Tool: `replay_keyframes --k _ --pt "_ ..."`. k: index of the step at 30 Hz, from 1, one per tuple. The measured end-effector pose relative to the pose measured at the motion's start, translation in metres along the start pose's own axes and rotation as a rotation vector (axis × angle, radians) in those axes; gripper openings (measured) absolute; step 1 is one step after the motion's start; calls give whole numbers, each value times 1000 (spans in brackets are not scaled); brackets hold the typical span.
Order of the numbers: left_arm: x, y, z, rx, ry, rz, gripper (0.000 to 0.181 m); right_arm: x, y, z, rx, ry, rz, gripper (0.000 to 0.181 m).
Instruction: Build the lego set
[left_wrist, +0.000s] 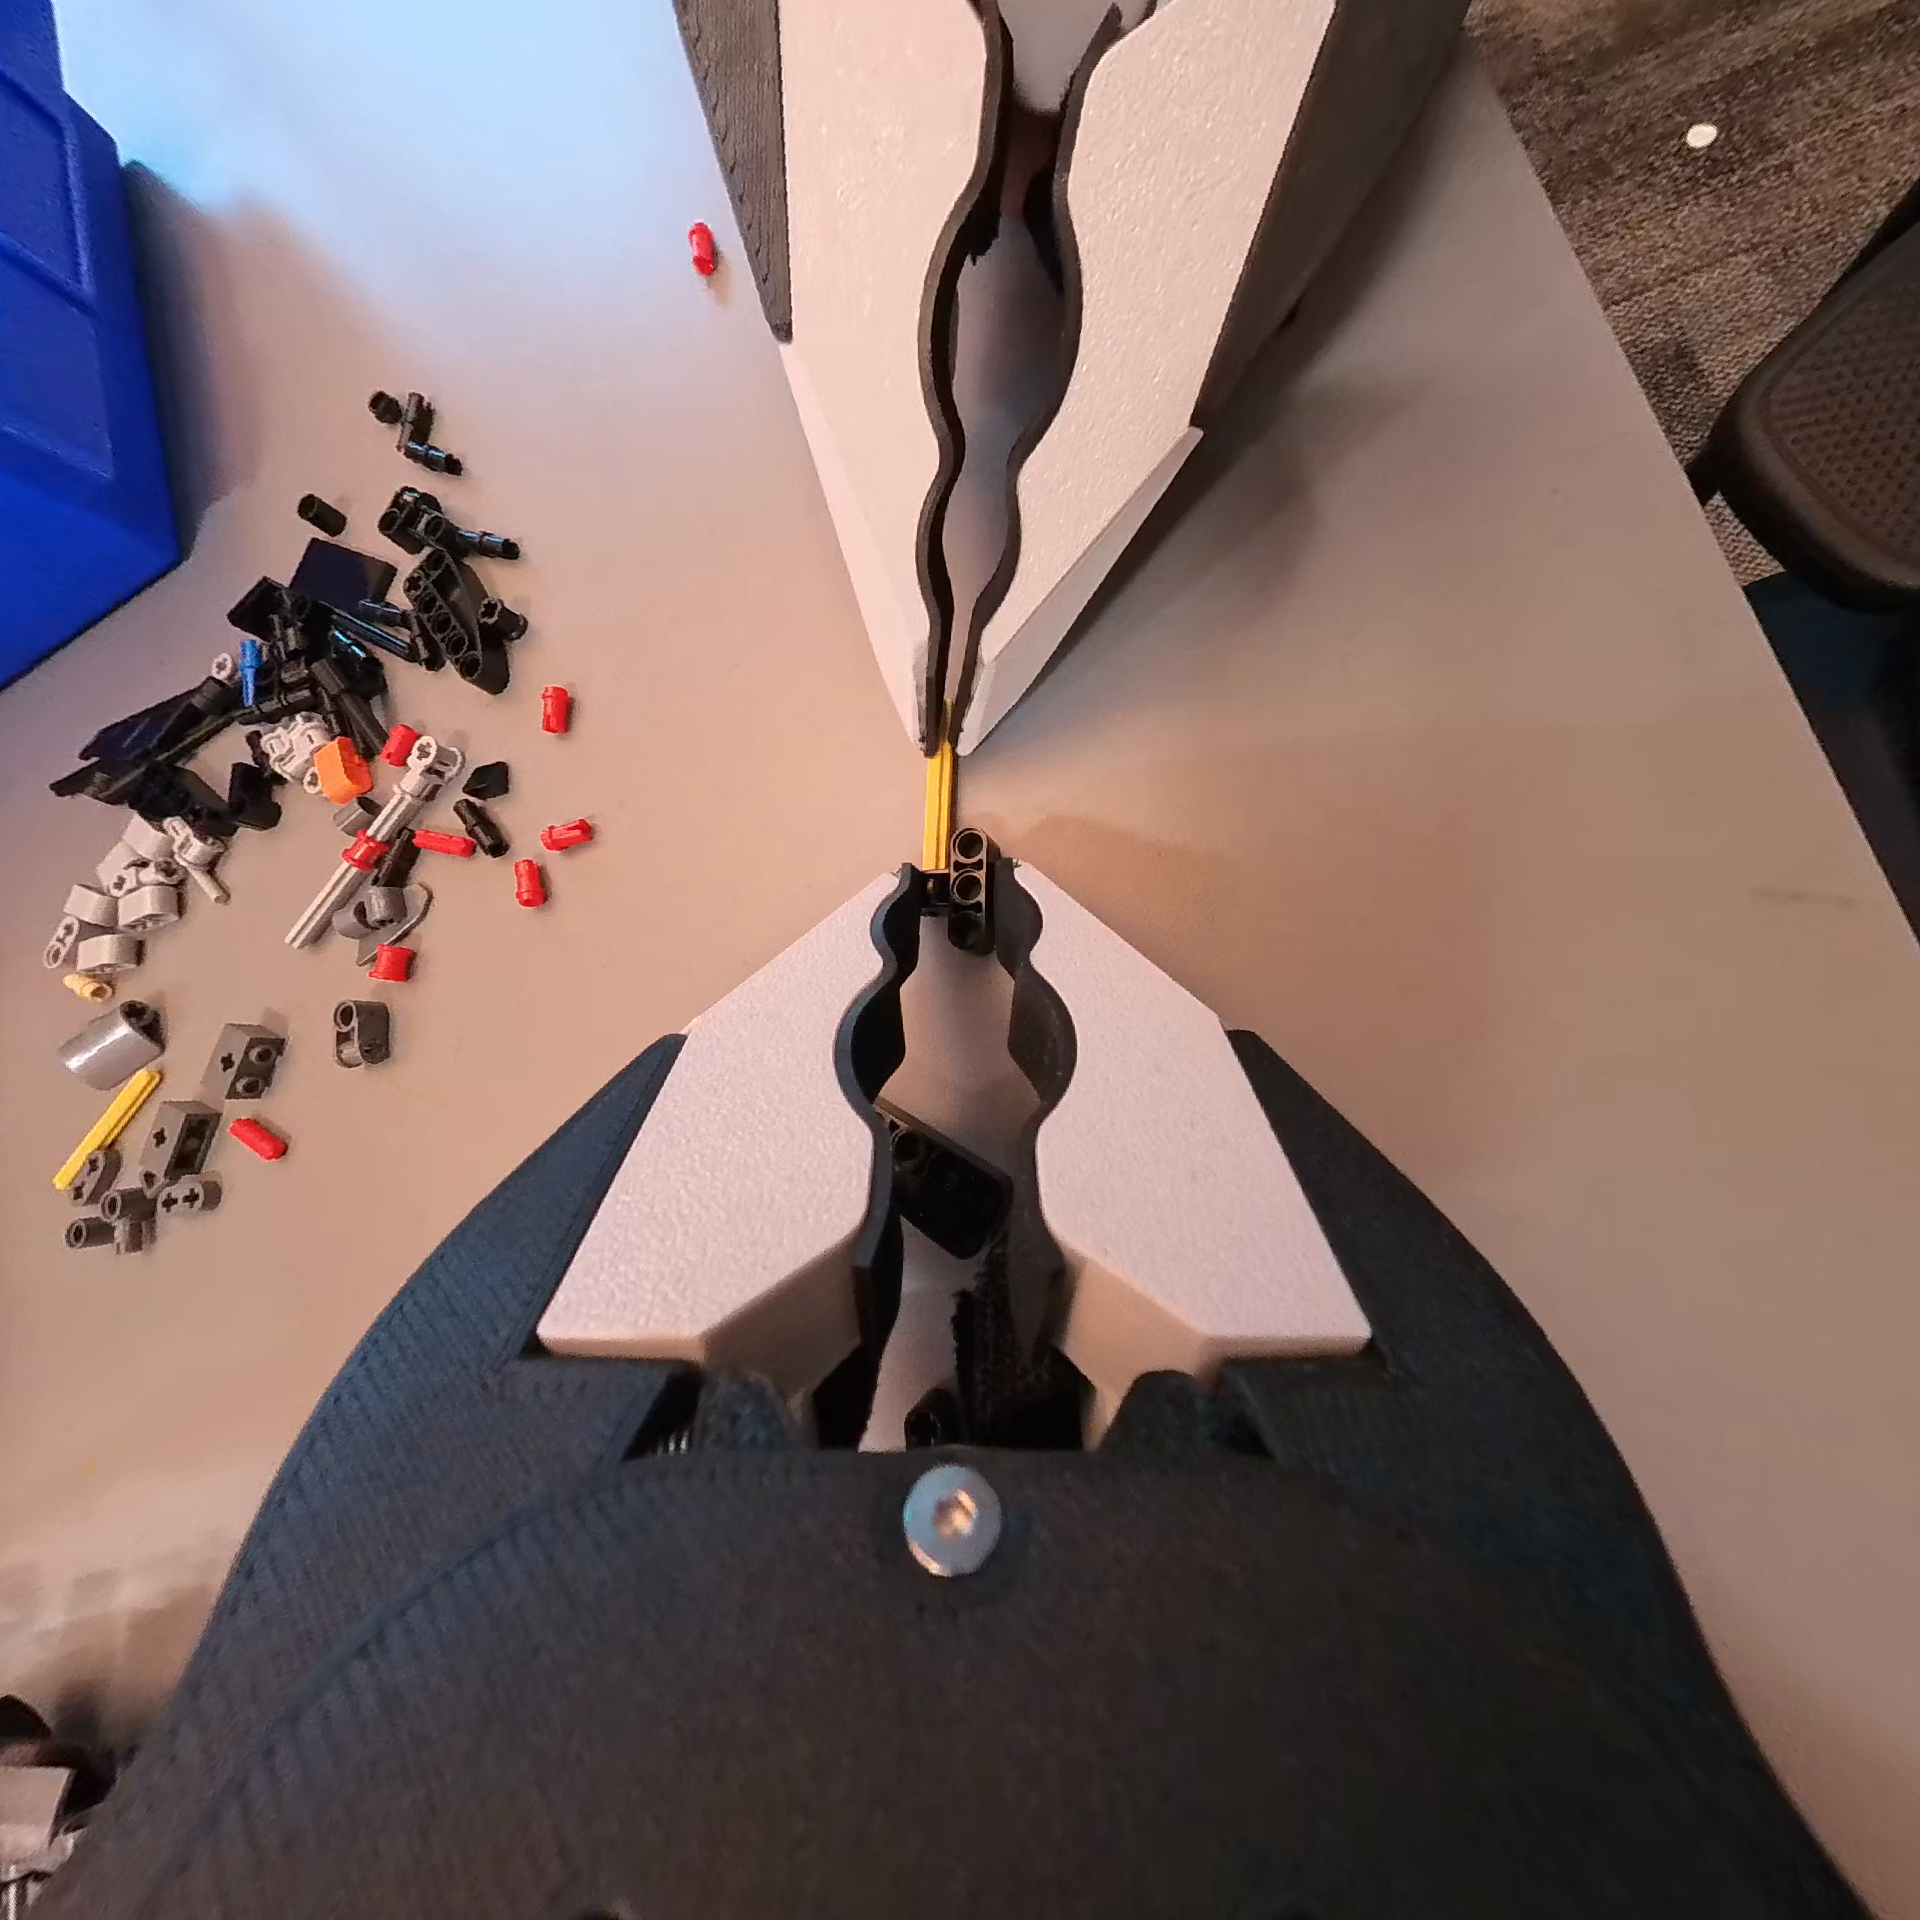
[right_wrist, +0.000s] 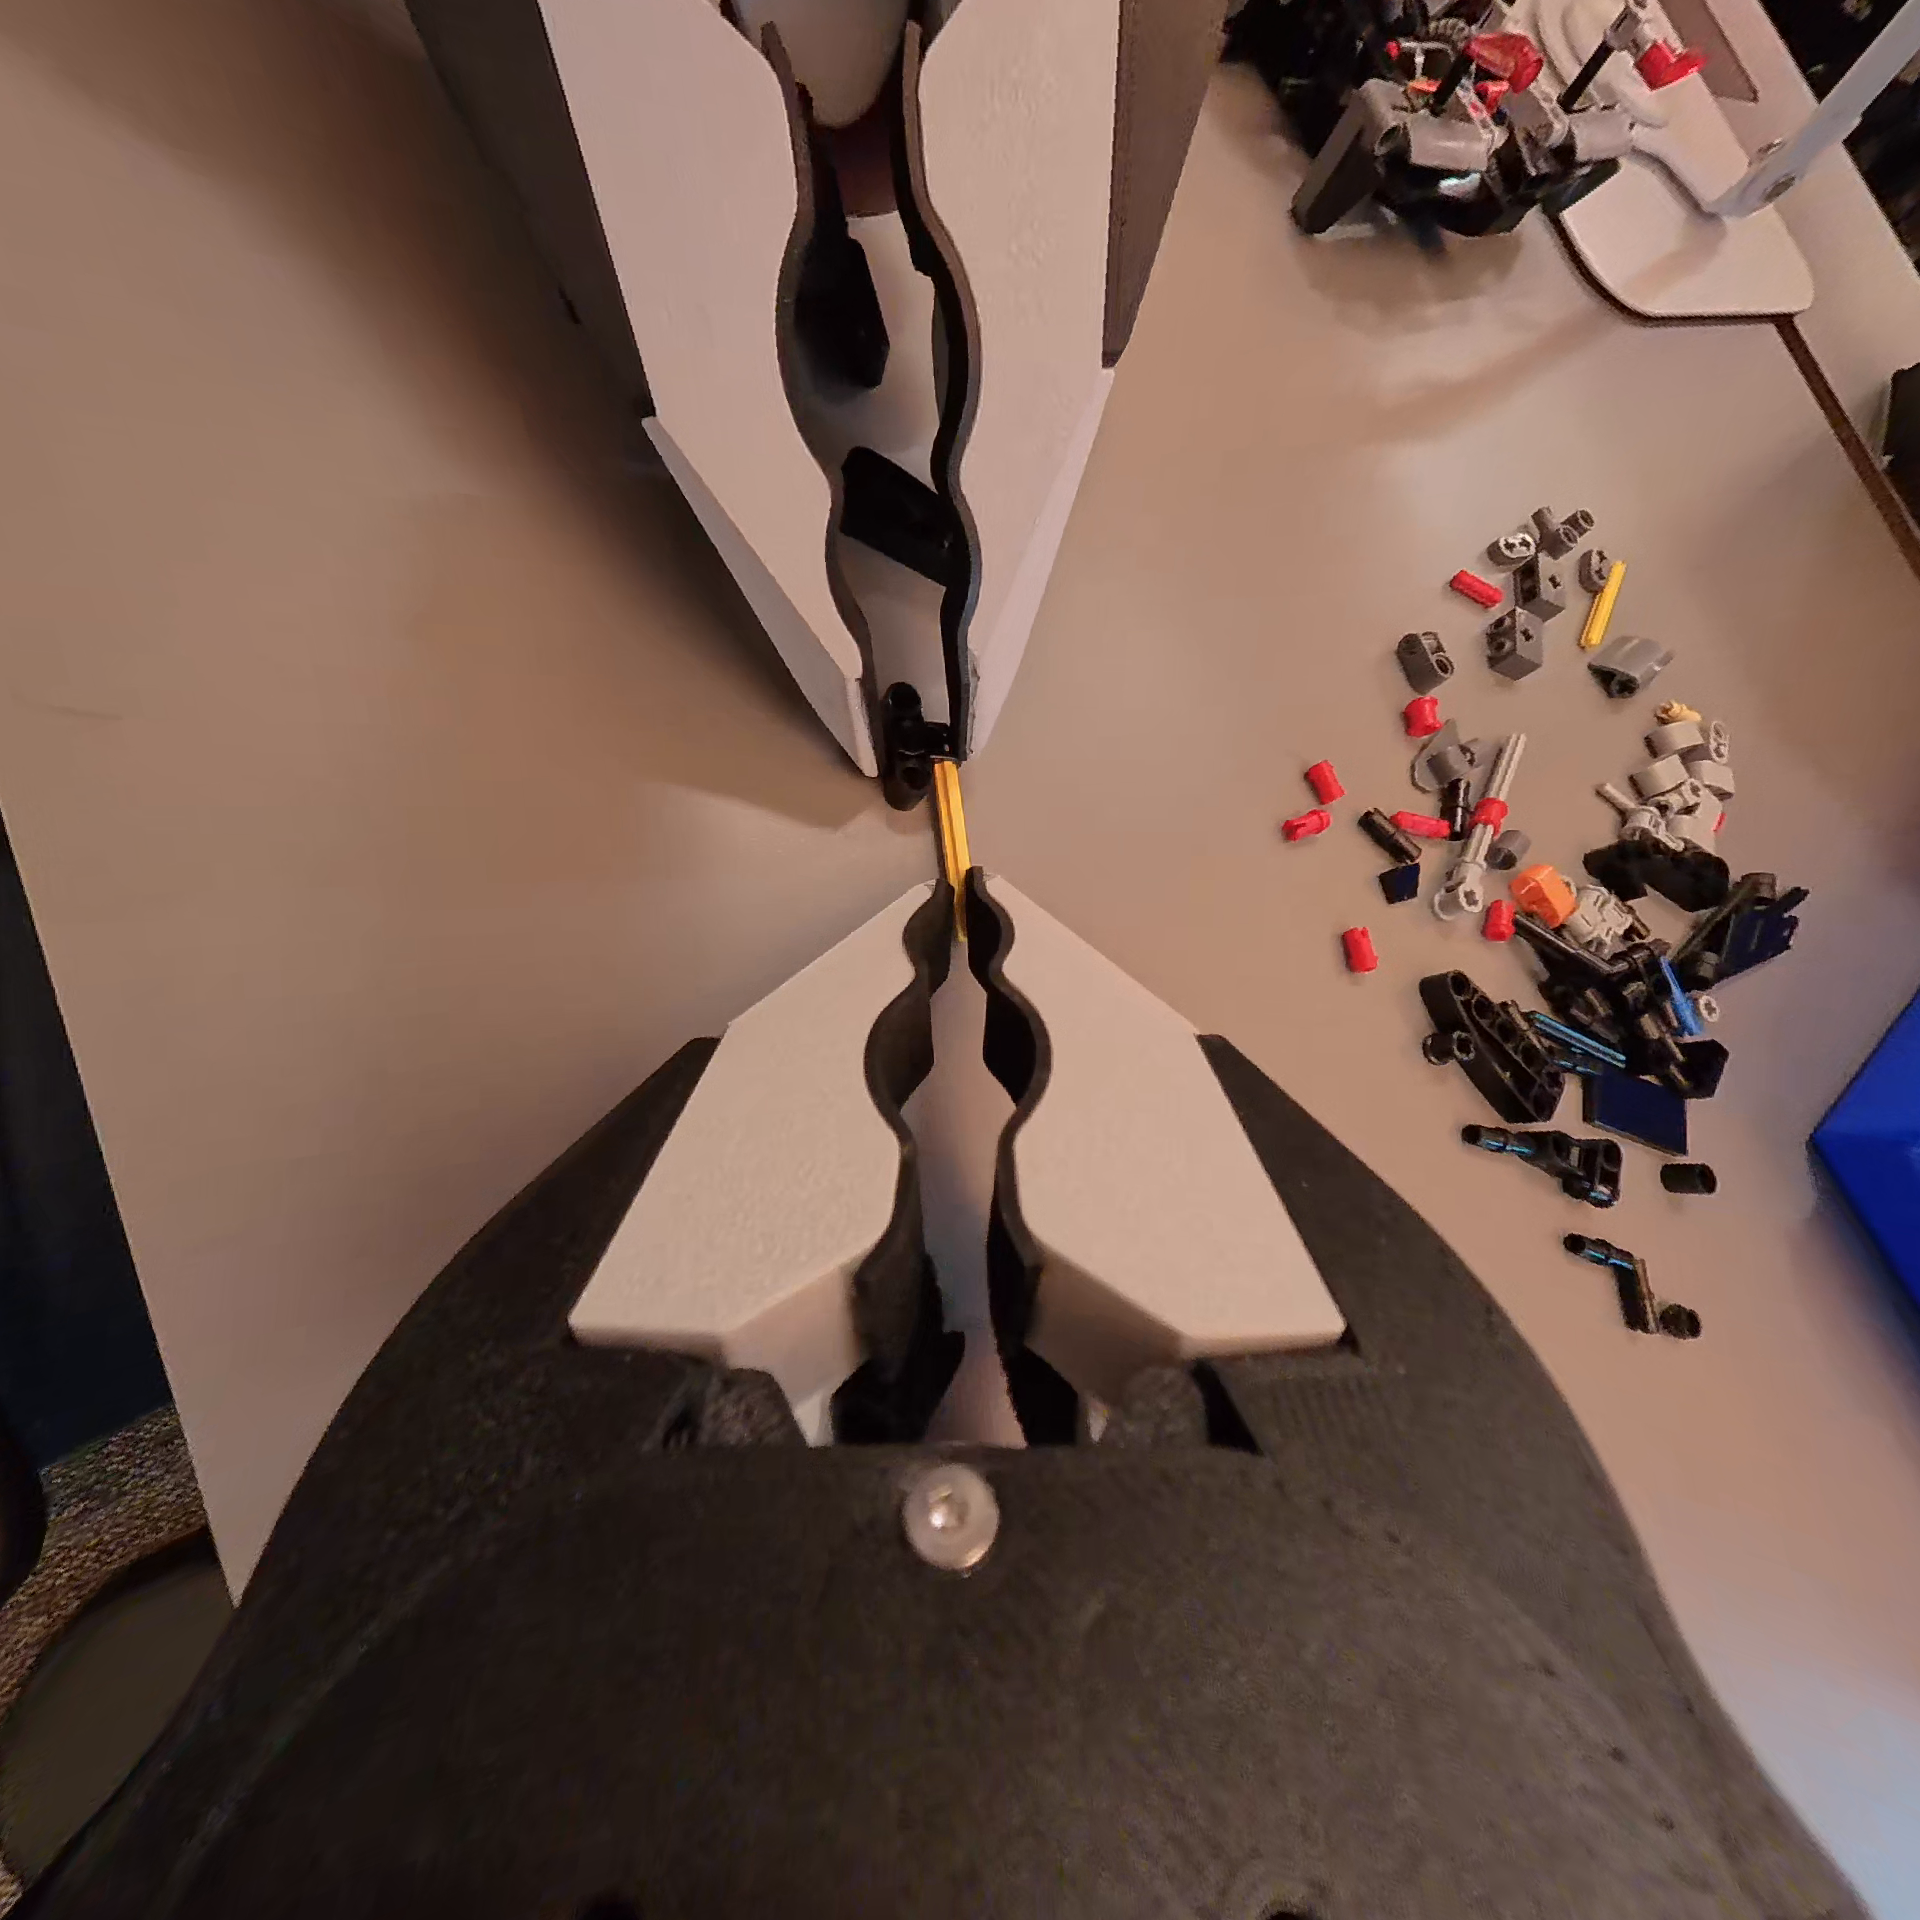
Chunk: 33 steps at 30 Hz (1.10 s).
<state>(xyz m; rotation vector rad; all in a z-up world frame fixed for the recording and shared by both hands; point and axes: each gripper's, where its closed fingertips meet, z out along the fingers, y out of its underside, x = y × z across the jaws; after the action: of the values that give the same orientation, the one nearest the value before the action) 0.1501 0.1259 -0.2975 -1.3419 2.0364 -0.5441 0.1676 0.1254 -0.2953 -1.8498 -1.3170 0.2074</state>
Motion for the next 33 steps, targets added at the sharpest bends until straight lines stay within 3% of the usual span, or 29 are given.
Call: replay_keyframes --k 22,28,30,33 --pt "6 -4 2 -6 20 20 13 -8 -17 9 60 -260 113 0" --pt "4 -4 2 -3 18 31 12 -3 -17 8 57 -240 155 0" --pt "3 -4 2 -4 21 21 13 -1 -18 4 77 -238 200 12" --pt "0 -2 1 20 -4 1 18 2 -11 0 60 -218 229 15"
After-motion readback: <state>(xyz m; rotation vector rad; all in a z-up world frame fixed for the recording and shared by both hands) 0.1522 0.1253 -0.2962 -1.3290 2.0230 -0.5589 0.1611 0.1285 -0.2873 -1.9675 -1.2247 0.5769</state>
